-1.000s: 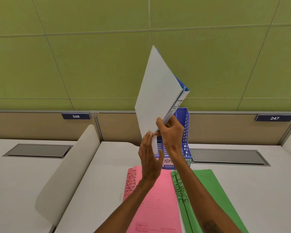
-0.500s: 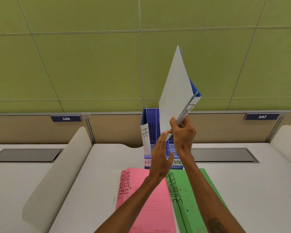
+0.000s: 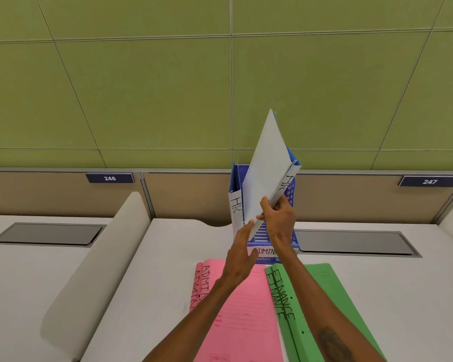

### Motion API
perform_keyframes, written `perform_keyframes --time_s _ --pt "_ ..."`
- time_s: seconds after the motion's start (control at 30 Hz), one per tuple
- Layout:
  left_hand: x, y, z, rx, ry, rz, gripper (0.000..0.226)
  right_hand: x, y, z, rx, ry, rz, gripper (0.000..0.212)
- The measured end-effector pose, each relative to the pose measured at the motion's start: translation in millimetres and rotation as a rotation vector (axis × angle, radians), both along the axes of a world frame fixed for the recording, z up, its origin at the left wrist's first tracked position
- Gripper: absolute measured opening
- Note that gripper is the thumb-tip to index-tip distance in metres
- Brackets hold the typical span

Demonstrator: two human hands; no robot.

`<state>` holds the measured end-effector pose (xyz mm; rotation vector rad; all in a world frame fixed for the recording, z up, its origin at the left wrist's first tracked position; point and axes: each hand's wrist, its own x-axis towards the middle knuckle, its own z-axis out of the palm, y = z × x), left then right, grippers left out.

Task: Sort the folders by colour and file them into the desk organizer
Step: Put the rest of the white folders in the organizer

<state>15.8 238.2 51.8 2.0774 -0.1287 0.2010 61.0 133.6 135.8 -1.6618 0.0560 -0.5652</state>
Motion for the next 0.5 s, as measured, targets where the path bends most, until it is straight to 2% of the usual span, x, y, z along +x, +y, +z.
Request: perform_keyframes --time_s 0.1,0.3,0.5 --pt "6.7 8.8 -6.7 -0.002 0.080 -0.015 0.063 11.0 7.8 -9.1 -0.006 0.003 0.029 0.017" --pt "16.5 25.0 -24.1 0.043 0.203 0.007 0.066 34.1 15.2 -31.2 -0.101 0.056 0.042 0.018" --pt "20.2 39.8 -44.5 0.066 0.234 0.010 0.062 48.5 19.4 -55.5 -0.175 0.138 0.042 0.033"
